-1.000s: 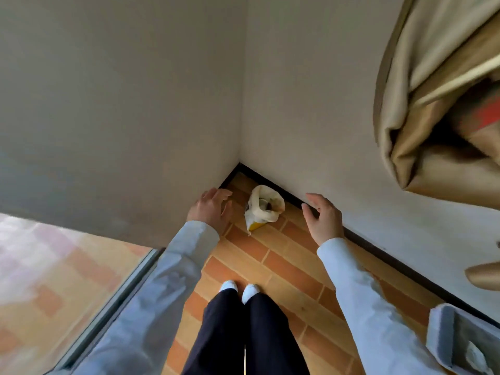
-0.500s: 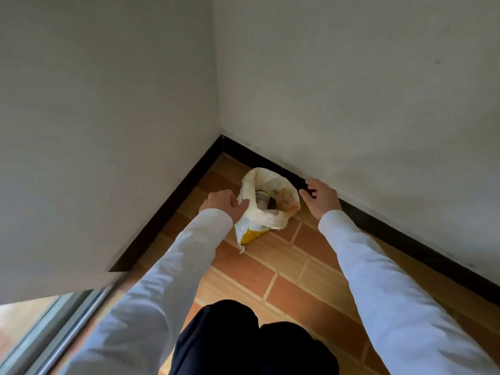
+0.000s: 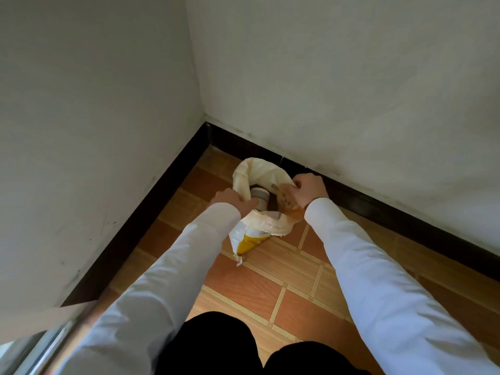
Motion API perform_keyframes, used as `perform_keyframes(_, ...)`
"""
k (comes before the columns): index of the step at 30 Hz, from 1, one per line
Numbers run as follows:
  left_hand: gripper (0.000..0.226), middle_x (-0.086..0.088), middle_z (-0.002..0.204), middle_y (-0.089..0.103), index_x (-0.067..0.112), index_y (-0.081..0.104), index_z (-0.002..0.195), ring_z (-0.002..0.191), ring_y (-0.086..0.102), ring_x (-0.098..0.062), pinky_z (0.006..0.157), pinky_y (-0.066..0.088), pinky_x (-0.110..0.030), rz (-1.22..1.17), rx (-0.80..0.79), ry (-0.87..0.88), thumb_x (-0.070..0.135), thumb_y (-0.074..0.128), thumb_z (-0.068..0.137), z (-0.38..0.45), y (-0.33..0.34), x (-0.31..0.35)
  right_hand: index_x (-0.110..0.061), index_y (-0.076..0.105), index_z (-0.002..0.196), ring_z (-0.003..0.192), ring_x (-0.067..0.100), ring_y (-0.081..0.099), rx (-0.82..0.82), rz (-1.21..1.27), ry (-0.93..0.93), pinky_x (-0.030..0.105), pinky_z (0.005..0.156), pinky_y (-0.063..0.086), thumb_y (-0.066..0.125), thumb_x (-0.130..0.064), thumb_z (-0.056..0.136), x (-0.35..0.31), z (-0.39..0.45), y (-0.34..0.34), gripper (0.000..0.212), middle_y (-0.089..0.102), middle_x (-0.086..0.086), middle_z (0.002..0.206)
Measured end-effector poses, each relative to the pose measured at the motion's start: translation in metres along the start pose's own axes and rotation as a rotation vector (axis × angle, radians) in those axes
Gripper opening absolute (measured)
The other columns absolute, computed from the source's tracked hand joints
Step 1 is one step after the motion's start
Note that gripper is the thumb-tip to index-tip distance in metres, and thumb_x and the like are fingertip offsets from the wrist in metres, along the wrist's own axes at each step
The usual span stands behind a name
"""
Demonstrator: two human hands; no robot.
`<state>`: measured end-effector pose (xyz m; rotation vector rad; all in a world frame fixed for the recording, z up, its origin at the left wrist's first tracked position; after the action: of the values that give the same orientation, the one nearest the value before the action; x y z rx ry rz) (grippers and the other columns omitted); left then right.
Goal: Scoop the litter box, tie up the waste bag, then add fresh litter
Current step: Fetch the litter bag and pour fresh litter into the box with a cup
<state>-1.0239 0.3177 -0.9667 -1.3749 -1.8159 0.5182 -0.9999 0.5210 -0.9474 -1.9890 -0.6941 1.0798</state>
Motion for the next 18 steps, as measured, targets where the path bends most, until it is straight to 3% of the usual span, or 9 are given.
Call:
perform_keyframes(4, 0.042, 0.000, 0.063, 0.052, 0.010, 0.065, 0.090, 0.056, 0.052, -0.015, 0.048, 0.037, -0.021, 0.050, -0.006, 0.069, 0.050, 0.050, 0.087, -0.004, -0.002, -0.007, -0.011, 0.058, 0.081, 0.068, 0.021, 0.057, 0.012, -0.073, -0.096, 0.028, 0.064, 0.046, 0.057, -0.026, 0.093, -0.013, -0.015, 0.002, 0.019, 0.058, 0.003, 0.073)
perform_keyframes(8, 0.032, -0.005, 0.072, 0.060, 0.012, 0.064, 0.091, 0.063, 0.057, -0.019, 0.054, 0.043, -0.023, 0.076, 0.045, 0.113, 0.039, 0.047, 0.091, -0.024, -0.017, -0.026, -0.015, 0.052, 0.077, 0.066, 0.019, 0.057, 0.091, -0.039, -0.115, 0.026, 0.062, 0.047, 0.055, -0.021, 0.093, -0.021, -0.033, -0.002, 0.018, 0.056, 0.001, 0.070)
perform_keyframes(12, 0.028, 0.000, 0.059, 0.051, 0.018, 0.055, 0.070, 0.053, 0.049, -0.015, 0.046, 0.033, -0.021, 0.067, 0.075, 0.148, 0.035, 0.046, 0.090, -0.064, -0.040, -0.029, -0.018, 0.053, 0.076, 0.059, 0.009, 0.053, 0.148, 0.043, -0.067, 0.015, 0.054, 0.035, 0.057, -0.021, 0.093, -0.033, -0.066, -0.022, 0.018, 0.053, -0.005, 0.064)
perform_keyframes(18, 0.030, 0.000, 0.051, 0.047, 0.017, 0.050, 0.057, 0.046, 0.043, -0.016, 0.043, 0.028, -0.020, -0.069, 0.145, 0.074, 0.028, 0.048, 0.085, -0.187, -0.104, -0.034, -0.016, 0.055, 0.072, 0.057, 0.013, 0.057, 0.144, 0.120, -0.103, 0.025, 0.054, 0.047, 0.057, -0.024, 0.092, -0.092, -0.158, -0.097, 0.021, 0.058, 0.000, 0.063)
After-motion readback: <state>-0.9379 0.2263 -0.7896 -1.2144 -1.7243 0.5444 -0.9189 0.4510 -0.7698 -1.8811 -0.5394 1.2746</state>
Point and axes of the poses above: each hand's wrist, its own z-axis towards the middle knuckle, its own y-axis out of the palm, x = y × z, the point moved 5 cm from there along z, towards the middle knuckle
